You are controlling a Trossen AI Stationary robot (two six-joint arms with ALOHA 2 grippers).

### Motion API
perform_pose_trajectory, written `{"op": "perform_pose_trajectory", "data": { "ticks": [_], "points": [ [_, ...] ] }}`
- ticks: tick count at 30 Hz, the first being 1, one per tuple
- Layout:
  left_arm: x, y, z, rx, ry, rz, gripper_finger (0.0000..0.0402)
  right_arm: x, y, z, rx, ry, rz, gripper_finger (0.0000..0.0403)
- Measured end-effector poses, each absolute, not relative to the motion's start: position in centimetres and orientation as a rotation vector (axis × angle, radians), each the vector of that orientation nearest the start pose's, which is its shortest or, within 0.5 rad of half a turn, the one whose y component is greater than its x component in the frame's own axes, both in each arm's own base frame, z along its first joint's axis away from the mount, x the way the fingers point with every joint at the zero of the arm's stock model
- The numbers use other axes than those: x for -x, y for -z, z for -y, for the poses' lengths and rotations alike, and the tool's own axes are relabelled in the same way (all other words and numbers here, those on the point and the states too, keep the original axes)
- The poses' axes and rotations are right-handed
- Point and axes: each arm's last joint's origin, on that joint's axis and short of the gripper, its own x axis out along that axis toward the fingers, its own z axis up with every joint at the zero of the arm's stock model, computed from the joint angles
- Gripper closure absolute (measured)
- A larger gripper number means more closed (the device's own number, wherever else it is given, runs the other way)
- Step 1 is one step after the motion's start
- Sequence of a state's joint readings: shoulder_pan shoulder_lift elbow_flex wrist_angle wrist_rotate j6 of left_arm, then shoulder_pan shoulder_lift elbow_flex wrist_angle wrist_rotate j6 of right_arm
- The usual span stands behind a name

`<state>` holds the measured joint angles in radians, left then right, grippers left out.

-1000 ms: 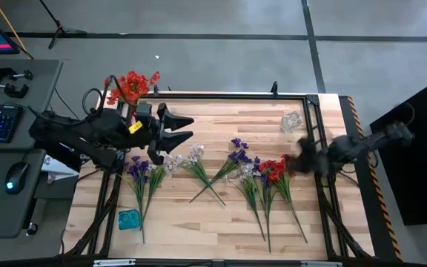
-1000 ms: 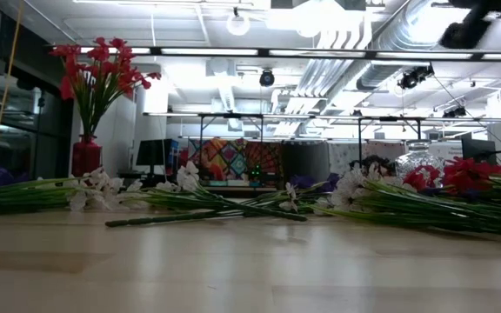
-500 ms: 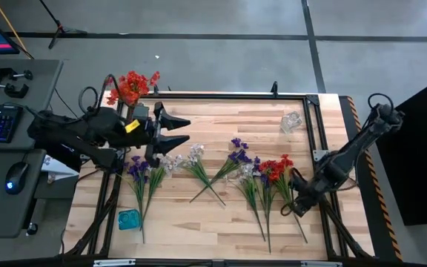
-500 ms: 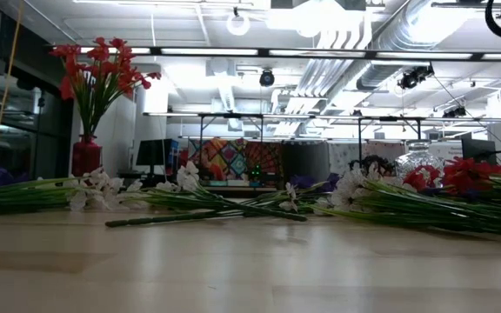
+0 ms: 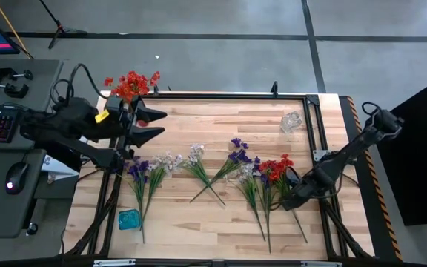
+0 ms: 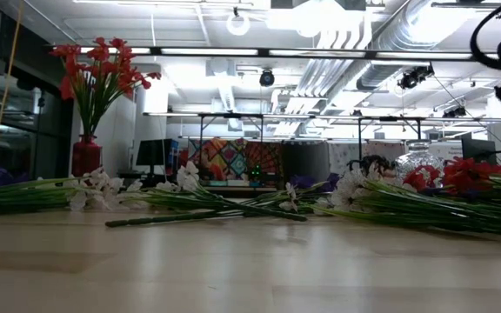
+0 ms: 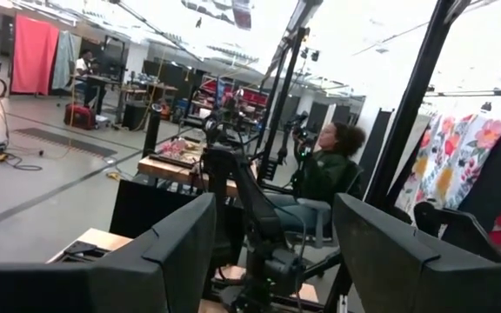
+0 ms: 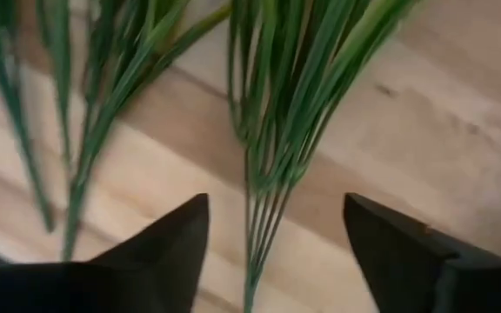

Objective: Sort flowers into vase by color
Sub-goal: Put the red flowers into the red vase

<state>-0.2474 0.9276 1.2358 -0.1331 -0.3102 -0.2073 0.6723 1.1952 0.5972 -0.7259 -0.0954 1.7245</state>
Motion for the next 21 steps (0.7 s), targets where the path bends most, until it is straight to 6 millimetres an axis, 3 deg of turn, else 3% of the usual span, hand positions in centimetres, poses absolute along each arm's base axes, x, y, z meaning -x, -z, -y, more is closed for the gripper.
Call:
{"op": "perform_pose_trajectory", "data": {
  "ticks": [5,12,17,21],
  "points": [
    [-17.0,-46.1,3.4,0.251,-0.046,0.161,0.0181,-15.0,-15.4,-11.5,-0.985,0.666,-1.390,0.0091],
    [-17.8,-45.6,3.6,0.265,-0.052,0.127,0.0181,-15.9,-14.1,-12.2,-0.971,0.673,-1.391,0.0096],
    [-18.1,-45.4,3.6,0.264,-0.072,0.117,0.0181,-15.7,-13.7,-12.0,-0.971,0.783,-1.381,0.0161],
    [-18.3,-45.1,3.5,0.234,-0.139,0.095,0.0181,-15.3,-14.1,-11.5,-0.925,0.814,-1.357,0.0268]
  ]
}}
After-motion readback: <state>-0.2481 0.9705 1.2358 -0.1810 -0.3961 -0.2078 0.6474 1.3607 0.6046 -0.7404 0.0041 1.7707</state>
